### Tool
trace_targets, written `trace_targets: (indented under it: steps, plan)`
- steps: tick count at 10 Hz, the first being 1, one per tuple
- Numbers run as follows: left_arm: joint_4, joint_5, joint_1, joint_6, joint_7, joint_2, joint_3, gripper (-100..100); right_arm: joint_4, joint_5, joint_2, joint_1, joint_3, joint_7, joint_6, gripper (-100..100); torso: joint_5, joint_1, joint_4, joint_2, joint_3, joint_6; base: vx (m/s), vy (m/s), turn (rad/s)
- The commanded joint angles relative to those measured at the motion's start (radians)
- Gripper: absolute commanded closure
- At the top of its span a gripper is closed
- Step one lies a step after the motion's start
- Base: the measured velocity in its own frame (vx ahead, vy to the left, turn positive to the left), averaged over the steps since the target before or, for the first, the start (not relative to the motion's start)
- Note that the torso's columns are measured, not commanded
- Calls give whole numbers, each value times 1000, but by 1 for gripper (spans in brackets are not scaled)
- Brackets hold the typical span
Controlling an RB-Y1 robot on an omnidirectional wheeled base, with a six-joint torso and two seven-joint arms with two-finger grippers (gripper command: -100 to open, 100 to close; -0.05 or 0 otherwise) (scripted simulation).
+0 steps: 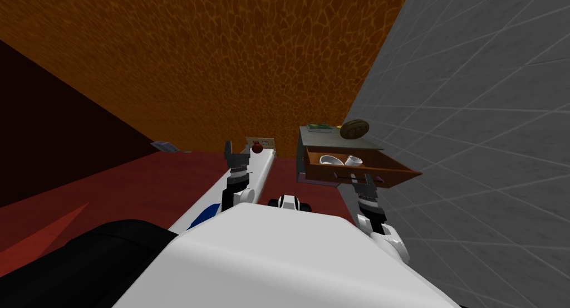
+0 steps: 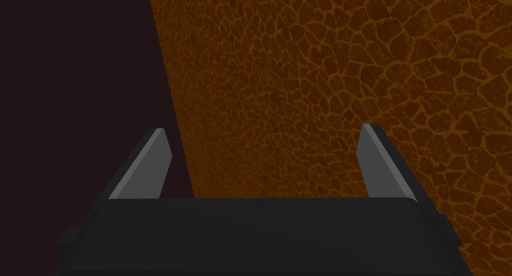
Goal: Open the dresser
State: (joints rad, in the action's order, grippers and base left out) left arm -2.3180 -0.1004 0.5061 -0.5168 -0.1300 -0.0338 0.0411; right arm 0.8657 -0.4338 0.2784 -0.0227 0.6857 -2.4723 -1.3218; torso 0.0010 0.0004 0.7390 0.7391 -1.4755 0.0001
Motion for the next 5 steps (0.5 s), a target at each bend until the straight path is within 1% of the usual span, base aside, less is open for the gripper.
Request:
trace_targets:
  steps: [1, 5]
  plan:
    - [0, 0, 0, 0, 0, 0, 0, 0, -1, 0, 0, -1, 0, 0, 0, 0, 0, 0, 0, -1, -1, 0, 0, 0, 0]
    - [0, 0, 0, 0, 0, 0, 0, 0, -1, 0, -1, -1, 0, 0, 0, 0, -1, 0, -1, -1, -1, 0, 0, 0, 0]
